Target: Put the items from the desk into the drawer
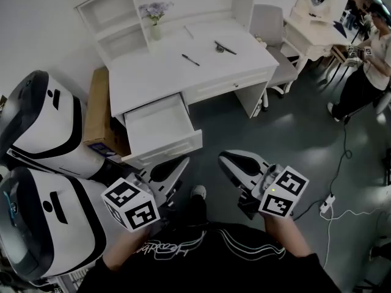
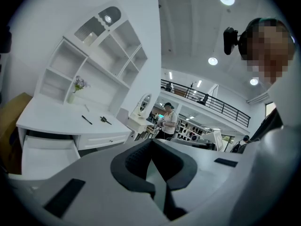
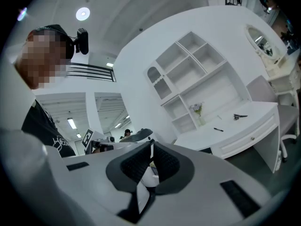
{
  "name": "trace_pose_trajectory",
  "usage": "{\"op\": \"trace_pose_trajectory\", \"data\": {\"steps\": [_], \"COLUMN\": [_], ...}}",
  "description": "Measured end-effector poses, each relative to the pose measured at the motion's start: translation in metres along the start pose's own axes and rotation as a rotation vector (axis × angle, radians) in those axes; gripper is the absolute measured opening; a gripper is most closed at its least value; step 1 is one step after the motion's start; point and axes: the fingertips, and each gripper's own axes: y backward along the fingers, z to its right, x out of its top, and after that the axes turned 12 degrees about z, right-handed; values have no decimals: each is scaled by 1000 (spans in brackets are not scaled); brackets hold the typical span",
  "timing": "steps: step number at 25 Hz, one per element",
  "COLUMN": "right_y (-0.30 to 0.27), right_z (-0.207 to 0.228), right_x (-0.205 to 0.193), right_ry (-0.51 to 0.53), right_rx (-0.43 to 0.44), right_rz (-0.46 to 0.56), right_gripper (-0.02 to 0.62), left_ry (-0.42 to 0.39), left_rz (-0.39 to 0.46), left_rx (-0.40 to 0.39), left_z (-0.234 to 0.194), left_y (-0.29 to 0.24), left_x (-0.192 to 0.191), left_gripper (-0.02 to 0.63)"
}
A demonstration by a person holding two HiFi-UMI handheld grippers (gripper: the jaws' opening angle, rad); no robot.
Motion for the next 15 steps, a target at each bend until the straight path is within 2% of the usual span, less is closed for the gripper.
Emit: {"op": "trace_pose_trajectory", "data": {"steps": [9,15], "right_y": [-124,-170], "right_z": [117,184], "right_x": [-3,-3], "right_ry": [-40,-56], "right_rx": [-45,-115], "right_rz": [-101,-156], "right_gripper": [48,48], "left_ry": [83,107], "left_rz": [-38,-42], "left_rx": [24,15], "left_z": [-153,-227], "left_y": [-78,-121], "left_x": [41,53], "left_gripper": [21,21]}}
